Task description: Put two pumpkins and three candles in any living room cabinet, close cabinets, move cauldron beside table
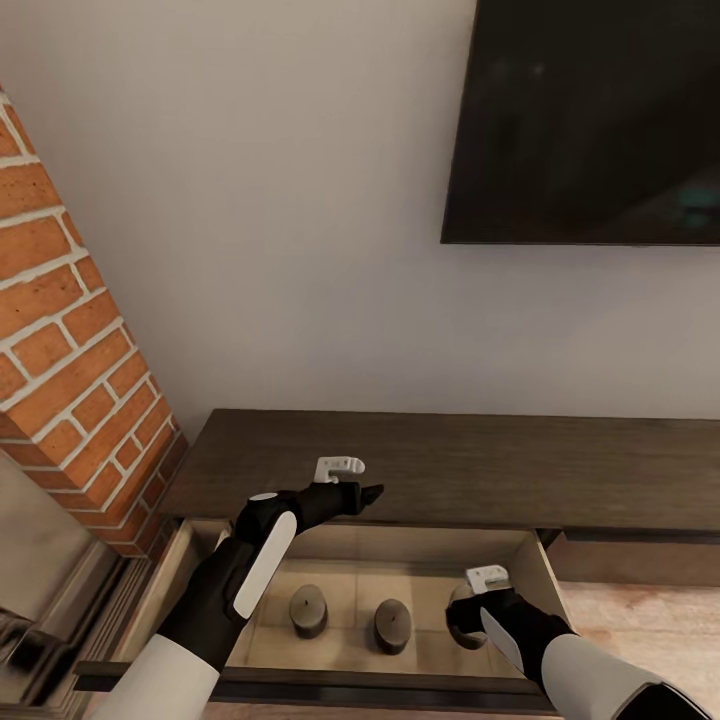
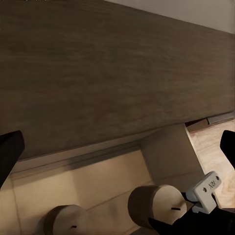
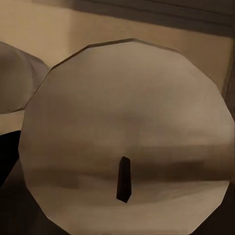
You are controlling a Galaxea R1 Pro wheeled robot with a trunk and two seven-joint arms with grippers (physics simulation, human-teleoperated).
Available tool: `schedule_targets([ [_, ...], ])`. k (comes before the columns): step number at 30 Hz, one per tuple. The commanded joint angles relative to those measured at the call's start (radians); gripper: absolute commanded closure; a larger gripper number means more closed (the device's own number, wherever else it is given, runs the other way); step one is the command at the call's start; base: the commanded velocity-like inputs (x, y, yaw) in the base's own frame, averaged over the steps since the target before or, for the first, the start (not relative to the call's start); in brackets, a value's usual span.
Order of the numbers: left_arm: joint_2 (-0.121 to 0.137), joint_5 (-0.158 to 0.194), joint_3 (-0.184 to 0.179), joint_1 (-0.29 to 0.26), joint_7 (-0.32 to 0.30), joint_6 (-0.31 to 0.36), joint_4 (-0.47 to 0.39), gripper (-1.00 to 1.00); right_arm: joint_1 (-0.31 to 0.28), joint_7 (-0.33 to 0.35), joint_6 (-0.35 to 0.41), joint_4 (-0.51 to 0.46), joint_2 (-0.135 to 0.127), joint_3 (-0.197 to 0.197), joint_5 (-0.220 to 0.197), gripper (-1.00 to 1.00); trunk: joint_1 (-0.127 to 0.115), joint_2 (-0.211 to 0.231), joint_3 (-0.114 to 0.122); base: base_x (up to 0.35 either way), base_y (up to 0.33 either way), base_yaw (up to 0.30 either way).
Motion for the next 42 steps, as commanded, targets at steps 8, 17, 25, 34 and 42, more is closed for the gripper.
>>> schedule_targets([
  [8, 0.0, 0.0, -0.001, 0.0, 0.0, 0.0, 0.0, -1.0, 0.0, 0.0, 0.0, 0.0, 0.0, 0.0, -0.002, 1.0, 0.0, 0.0, 0.0, 0.0, 0.0, 0.0],
  [17, 0.0, 0.0, 0.0, 0.0, 0.0, 0.0, 0.0, -1.0, 0.0, -0.003, -0.003, -0.01, 0.001, -0.002, 0.005, 1.0, 0.008, -0.014, -0.006, 0.0, 0.0, 0.0],
  [25, 0.0, 0.0, 0.0, 0.0, 0.0, 0.0, 0.0, -1.0, 0.0, -0.003, -0.003, -0.011, 0.001, -0.003, 0.004, 1.0, 0.008, -0.014, -0.003, 0.0, 0.0, -0.135],
  [34, 0.0, 0.0, 0.0, 0.0, 0.0, 0.0, 0.001, -1.0, 0.0, -0.003, -0.003, -0.012, 0.001, -0.003, 0.005, 1.0, 0.008, -0.014, 0.002, 0.0, 0.0, -0.133],
  [42, 0.0, 0.0, 0.0, 0.0, 0.0, 0.0, 0.001, -1.0, 0.0, -0.004, -0.005, -0.012, 0.003, 0.001, 0.006, 1.0, 0.008, -0.014, 0.002, 0.0, 0.0, -0.003],
])
